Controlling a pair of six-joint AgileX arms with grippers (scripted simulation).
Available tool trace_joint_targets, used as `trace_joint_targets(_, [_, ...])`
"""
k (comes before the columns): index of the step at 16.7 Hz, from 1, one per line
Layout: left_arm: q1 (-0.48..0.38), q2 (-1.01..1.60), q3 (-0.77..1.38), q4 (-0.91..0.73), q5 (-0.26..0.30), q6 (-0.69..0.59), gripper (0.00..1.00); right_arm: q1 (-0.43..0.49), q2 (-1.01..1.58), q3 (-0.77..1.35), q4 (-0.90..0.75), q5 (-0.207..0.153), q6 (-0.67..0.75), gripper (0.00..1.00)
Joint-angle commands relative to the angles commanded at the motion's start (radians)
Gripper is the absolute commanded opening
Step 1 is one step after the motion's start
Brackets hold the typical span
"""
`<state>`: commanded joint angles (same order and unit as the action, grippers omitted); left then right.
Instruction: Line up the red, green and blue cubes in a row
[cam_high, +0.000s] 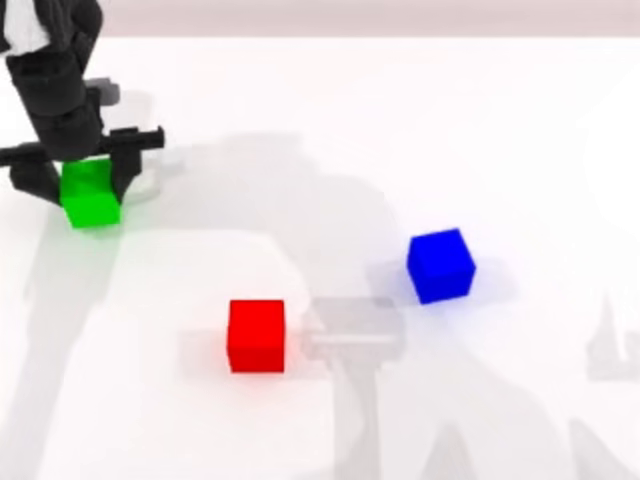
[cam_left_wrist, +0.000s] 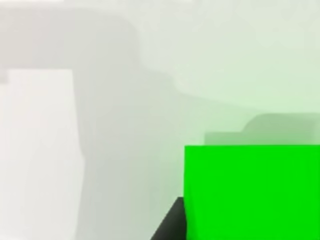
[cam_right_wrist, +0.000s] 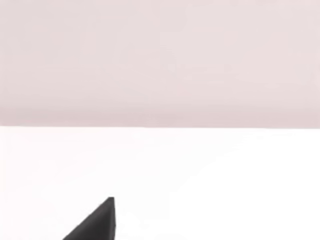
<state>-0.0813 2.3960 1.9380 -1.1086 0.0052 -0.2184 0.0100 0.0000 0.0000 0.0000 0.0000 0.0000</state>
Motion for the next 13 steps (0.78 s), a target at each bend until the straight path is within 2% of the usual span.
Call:
trace_joint_targets(6, [0.015,-0.039,0.152,-0.196,0.000,-0.002,0.00,0.000,0.000,0.000,0.000,0.000,0.000,1.00])
trace_joint_targets(11, [0.008,-0.039,0.156,-0.200,-0.001,-0.002,0.00,0.000,0.000,0.000,0.000,0.000,0.000,1.00])
trace_joint_targets(13, [-0.026,-0.047,0.148,-0.199,-0.001,-0.032,0.00,0.000,0.000,0.000,0.000,0.000,0.000,1.00])
